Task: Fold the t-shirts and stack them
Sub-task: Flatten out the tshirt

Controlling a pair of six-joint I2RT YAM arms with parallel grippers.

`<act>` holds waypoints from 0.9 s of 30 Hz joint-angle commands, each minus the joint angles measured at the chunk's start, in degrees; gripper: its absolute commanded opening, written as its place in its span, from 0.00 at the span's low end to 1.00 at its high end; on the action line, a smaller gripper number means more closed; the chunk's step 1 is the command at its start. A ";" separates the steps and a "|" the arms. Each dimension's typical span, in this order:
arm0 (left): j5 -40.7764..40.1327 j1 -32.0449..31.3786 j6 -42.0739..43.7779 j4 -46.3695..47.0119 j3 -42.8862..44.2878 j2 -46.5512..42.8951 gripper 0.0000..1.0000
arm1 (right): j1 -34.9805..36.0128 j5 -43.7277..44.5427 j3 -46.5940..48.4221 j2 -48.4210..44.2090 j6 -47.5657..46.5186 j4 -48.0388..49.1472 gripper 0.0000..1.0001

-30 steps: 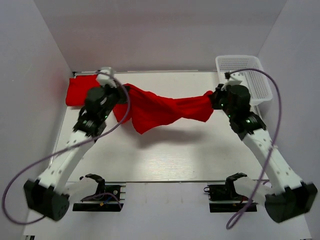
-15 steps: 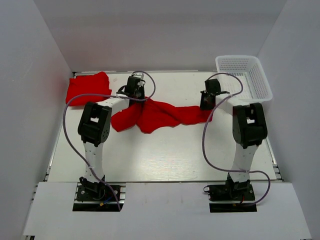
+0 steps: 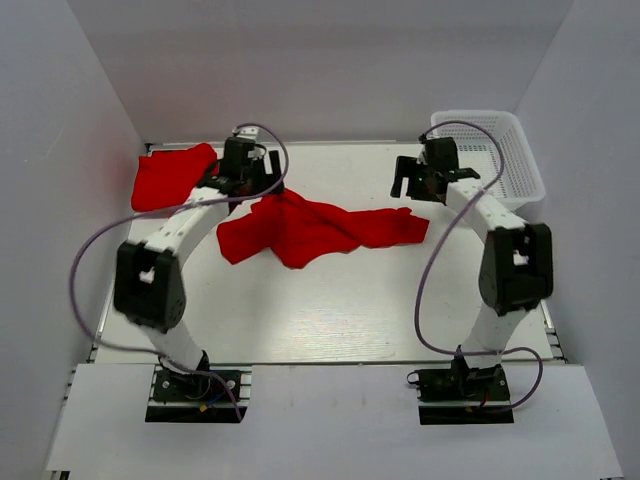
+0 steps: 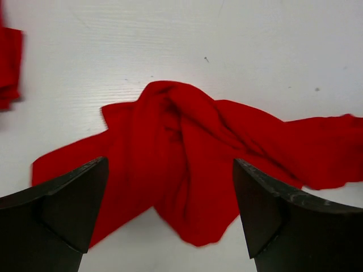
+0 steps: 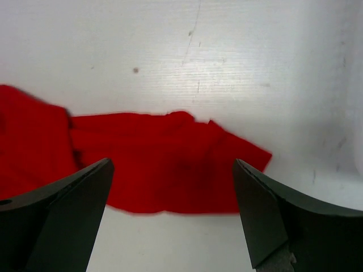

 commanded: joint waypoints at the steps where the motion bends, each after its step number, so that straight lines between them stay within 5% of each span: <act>1: -6.56 0.24 -2.18 -5.32 -5.98 -16.70 1.00 | -0.06 -0.87 -6.00 -11.04 -0.78 -0.31 0.90; 7: -16.22 0.24 -8.67 -11.47 -14.52 -31.21 1.00 | -0.15 1.85 -16.90 -22.74 1.07 0.75 0.90; 11: -20.19 0.24 -12.82 -17.10 -14.53 -31.84 1.00 | -0.06 3.08 -20.08 -26.43 2.91 1.01 0.90; 27: -17.04 7.26 -17.39 -14.73 -16.11 -13.76 1.00 | -1.38 5.55 -21.23 -17.57 6.34 3.47 0.90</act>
